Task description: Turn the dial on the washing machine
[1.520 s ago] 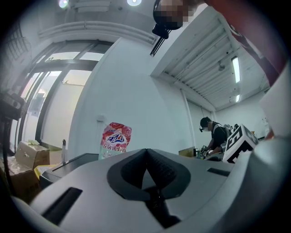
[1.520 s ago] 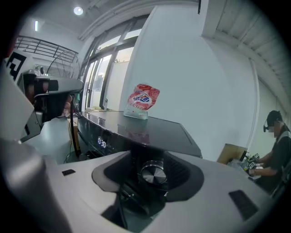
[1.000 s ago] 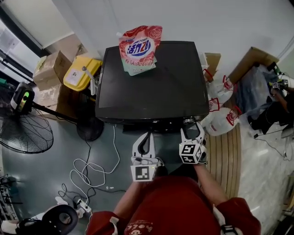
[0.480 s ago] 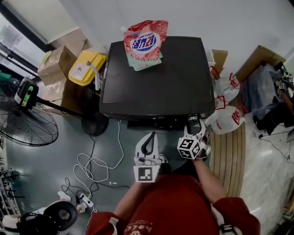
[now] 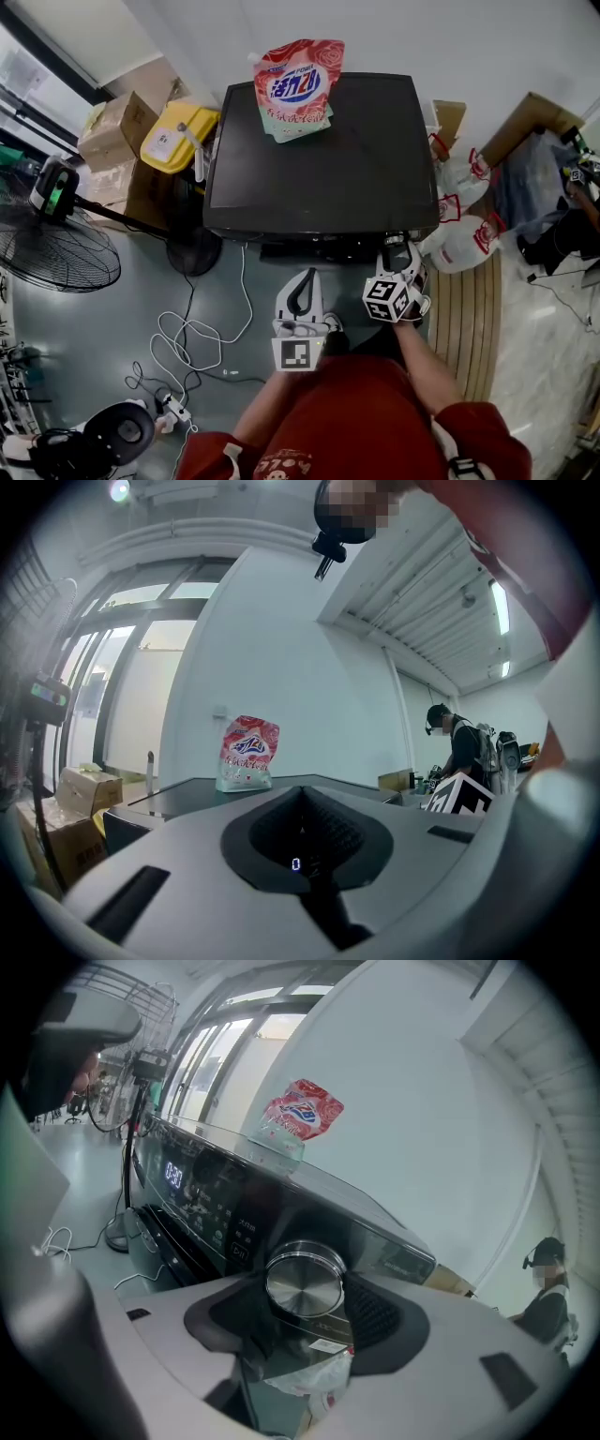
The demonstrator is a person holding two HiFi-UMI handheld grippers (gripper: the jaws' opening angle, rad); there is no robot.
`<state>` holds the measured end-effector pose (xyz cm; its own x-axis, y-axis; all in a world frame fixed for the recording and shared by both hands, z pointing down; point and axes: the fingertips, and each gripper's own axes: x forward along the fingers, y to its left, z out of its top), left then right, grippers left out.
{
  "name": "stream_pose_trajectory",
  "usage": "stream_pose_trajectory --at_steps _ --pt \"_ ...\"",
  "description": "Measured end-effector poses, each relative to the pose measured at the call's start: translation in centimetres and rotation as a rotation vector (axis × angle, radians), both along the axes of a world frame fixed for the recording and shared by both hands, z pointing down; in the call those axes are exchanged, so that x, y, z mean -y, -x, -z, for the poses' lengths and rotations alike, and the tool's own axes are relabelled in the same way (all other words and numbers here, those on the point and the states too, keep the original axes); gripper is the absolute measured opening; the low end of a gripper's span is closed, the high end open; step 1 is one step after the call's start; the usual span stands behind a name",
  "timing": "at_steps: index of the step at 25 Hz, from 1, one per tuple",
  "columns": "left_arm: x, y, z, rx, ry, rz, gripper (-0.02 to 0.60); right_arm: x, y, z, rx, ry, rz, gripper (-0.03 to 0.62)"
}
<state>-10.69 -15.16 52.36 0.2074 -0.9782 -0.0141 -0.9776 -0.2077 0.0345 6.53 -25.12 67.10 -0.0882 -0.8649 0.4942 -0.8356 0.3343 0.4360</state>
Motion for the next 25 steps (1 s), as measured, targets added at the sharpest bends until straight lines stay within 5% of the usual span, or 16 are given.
stream_pose_trajectory --at_steps 6,14,25 --pt "0.06 0.09 0.18 -0.001 -0.009 0.004 0.009 0.01 -0.15 -0.05 0.118 0.045 -0.024 0.275" --pt "0.22 -0.17 0.34 -0.002 -0.014 -0.006 0.009 0.14 -0.42 -0.11 0.411 0.109 -0.054 0.273" --pt "0.26 -0.19 0.39 0.001 -0.014 -0.008 0.009 0.12 -0.44 -0.25 0.413 0.110 -0.057 0.275"
